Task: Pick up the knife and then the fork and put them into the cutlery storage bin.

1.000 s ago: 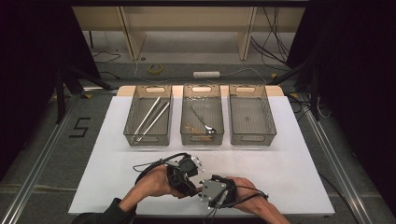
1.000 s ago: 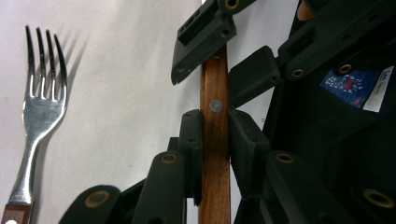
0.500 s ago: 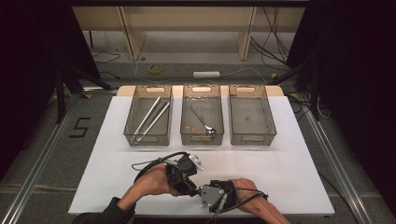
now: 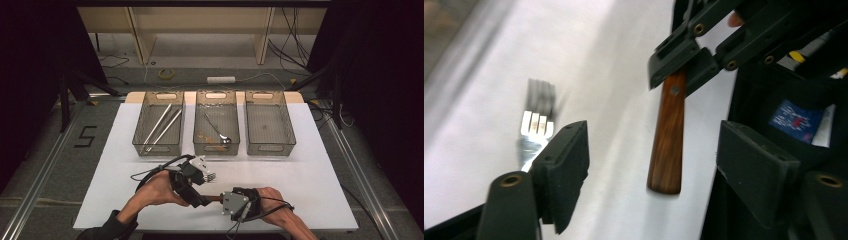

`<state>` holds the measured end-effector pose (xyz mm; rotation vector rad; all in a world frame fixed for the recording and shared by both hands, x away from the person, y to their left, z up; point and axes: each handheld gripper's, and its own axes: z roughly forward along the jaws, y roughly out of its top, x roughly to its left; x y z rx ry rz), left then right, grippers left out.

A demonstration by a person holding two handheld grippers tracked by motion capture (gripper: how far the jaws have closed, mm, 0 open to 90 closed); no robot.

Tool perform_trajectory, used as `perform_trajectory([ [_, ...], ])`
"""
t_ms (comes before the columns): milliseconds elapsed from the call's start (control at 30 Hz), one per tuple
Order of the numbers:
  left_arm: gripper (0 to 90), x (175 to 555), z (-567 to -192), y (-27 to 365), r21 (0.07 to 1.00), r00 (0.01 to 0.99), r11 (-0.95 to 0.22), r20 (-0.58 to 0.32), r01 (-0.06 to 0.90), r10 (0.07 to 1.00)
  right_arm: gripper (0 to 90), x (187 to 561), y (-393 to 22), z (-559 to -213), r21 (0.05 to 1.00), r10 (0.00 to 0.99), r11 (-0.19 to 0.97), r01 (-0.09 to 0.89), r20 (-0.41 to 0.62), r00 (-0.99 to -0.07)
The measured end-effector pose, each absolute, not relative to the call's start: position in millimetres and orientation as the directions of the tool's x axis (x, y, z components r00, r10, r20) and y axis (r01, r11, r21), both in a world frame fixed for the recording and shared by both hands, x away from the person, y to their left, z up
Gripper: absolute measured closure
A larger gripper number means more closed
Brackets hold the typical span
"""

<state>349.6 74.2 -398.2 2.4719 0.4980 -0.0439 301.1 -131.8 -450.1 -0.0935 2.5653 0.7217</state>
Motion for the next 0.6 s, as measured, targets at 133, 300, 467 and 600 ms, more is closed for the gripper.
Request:
perform_trajectory([
  [133, 24.6, 353, -389, 88, 0.648, 0.915, -0.668, -0.12, 0.366, 0.385, 77.4, 306, -140, -447, 0.495, 0.099, 0.854, -0.159, -0.455, -0.885],
  [300, 22.3, 356, -390, 103, 0.704, 0.893, -0.603, -0.102, 0.376, 0.439, 77.3, 315, -151, -440, 0.523, 0.161, 0.845, -0.107, -0.441, -0.883],
  [467, 21.5, 358, -398, 117, 0.733, 0.862, -0.555, -0.084, 0.393, 0.5, 77.3, 327, -165, -434, 0.58, 0.257, 0.815, -0.021, -0.393, -0.883],
  [600, 21.3, 361, -406, 131, 0.761, 0.828, -0.497, -0.091, 0.416, 0.553, 77.3, 336, -176, -427, 0.623, 0.329, 0.782, 0.041, -0.356, -0.875],
])
